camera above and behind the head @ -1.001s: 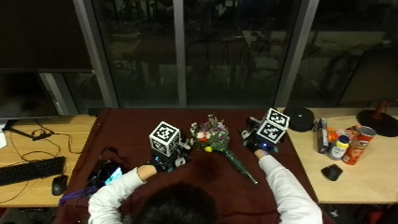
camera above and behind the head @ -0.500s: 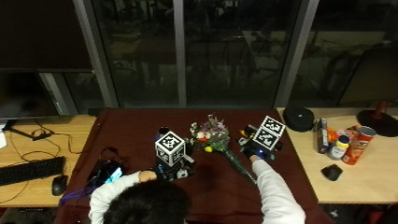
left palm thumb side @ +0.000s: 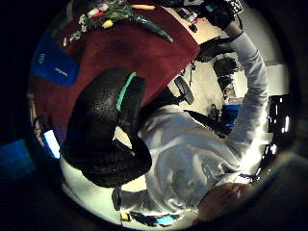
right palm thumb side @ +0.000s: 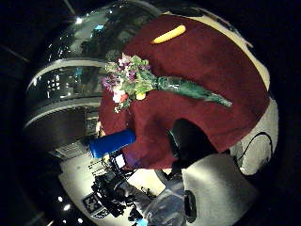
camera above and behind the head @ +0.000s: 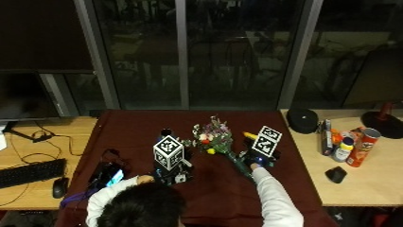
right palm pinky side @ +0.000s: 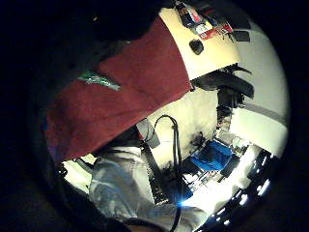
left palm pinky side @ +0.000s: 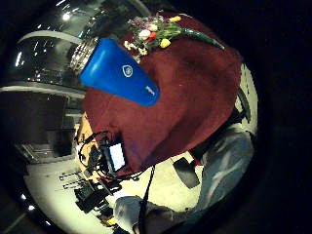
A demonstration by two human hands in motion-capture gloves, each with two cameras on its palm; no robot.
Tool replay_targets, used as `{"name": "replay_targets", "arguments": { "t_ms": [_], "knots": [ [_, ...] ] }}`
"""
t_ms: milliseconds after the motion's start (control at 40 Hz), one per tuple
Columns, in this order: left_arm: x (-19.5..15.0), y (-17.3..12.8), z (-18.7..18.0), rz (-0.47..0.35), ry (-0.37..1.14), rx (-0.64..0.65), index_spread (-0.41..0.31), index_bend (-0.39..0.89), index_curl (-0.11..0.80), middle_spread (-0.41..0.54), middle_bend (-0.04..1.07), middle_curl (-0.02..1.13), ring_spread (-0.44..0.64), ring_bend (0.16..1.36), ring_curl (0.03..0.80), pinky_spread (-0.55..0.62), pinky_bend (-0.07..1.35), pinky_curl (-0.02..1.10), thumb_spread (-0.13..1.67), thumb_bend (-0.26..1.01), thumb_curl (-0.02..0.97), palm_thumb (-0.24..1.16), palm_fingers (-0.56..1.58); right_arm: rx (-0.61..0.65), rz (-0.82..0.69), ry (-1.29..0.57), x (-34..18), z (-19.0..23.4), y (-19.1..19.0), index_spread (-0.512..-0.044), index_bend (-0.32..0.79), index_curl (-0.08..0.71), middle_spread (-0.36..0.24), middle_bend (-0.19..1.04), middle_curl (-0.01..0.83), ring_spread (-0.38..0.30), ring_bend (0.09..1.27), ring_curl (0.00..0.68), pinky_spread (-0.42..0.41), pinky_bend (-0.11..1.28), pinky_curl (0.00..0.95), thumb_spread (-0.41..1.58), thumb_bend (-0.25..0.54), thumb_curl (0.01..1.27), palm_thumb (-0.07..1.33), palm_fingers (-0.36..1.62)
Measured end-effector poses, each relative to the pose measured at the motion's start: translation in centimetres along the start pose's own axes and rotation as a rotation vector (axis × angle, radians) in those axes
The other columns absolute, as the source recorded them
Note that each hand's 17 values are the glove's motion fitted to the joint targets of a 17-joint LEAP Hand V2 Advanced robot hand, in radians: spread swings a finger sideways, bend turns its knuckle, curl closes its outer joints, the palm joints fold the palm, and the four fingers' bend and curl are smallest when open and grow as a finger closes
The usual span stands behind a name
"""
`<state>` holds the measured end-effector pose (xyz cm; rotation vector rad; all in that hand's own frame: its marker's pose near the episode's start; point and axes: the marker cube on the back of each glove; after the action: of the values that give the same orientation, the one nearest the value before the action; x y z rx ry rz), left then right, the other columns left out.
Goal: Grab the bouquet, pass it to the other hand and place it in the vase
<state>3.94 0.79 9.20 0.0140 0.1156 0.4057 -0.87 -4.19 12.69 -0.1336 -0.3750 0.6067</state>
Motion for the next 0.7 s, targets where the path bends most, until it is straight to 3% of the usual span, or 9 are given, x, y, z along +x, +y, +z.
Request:
{"name": "replay_targets", "arguments": {
  "t_ms": [325,701],
  "knots": [
    [0.7,0.0,0.5,0.032,0.019,-0.037,0.153,0.15,0.266,0.357,0.19,0.3,0.46,0.6,0.248,0.43,0.4,0.33,1.17,-0.02,0.28,0.27,0.07,0.018,0.068,-0.001,0.0,3.4,-2.6,-0.116,0.1,0.087,0.132,0.31,0.385,0.065,0.75,0.354,0.285,0.81,0.363,0.96,-0.017,0.4,0.66,0.28],
    [0.3,0.2,1.6,0.02,0.044,-0.067,0.153,0.14,0.268,0.357,0.19,0.31,0.46,0.6,0.25,0.43,0.4,0.33,1.17,-0.02,0.283,0.27,0.07,0.007,0.098,-0.009,-0.2,7.5,-4.9,-0.089,0.08,0.107,0.14,0.29,0.392,0.052,0.76,0.364,0.286,0.76,0.347,0.95,-0.025,0.42,0.73,0.32]
  ]
}}
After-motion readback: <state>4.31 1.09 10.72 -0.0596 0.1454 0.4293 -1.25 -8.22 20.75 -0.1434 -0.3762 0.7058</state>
